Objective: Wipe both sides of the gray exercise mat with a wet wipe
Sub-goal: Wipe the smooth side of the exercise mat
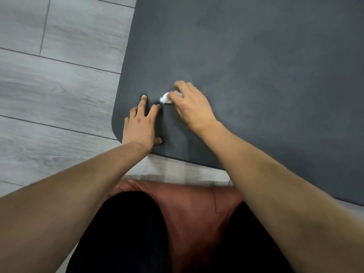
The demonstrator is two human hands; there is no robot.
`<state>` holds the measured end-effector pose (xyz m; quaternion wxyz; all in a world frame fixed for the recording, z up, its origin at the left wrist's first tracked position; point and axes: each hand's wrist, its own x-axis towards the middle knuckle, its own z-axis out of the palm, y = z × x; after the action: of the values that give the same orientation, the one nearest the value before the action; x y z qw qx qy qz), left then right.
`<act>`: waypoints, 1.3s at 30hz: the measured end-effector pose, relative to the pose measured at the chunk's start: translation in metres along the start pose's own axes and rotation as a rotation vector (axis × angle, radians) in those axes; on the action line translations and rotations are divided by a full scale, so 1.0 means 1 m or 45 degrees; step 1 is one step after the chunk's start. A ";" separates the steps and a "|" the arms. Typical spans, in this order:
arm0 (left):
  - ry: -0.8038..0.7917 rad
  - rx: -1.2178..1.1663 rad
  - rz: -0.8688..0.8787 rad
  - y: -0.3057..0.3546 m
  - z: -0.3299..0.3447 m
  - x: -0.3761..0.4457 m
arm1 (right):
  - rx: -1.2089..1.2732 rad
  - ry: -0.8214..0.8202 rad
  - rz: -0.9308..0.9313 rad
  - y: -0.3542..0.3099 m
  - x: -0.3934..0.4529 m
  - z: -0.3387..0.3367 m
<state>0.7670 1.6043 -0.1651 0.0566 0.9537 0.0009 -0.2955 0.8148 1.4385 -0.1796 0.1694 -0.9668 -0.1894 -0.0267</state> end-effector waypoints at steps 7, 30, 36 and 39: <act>0.012 -0.024 -0.011 0.006 0.002 0.002 | -0.036 0.340 0.803 0.108 -0.058 -0.035; -0.029 -0.007 0.027 0.001 -0.001 0.001 | 0.345 -0.273 0.264 -0.090 -0.163 0.005; -0.027 -0.005 0.026 0.001 0.000 0.002 | 0.445 0.045 0.278 -0.037 -0.122 -0.052; -0.025 0.004 0.027 0.000 -0.001 0.002 | 0.206 0.235 0.569 0.034 -0.104 -0.069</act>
<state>0.7692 1.6041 -0.1658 0.0583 0.9507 -0.0104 -0.3043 0.7319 1.3480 -0.1379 0.2645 -0.9614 0.0436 -0.0615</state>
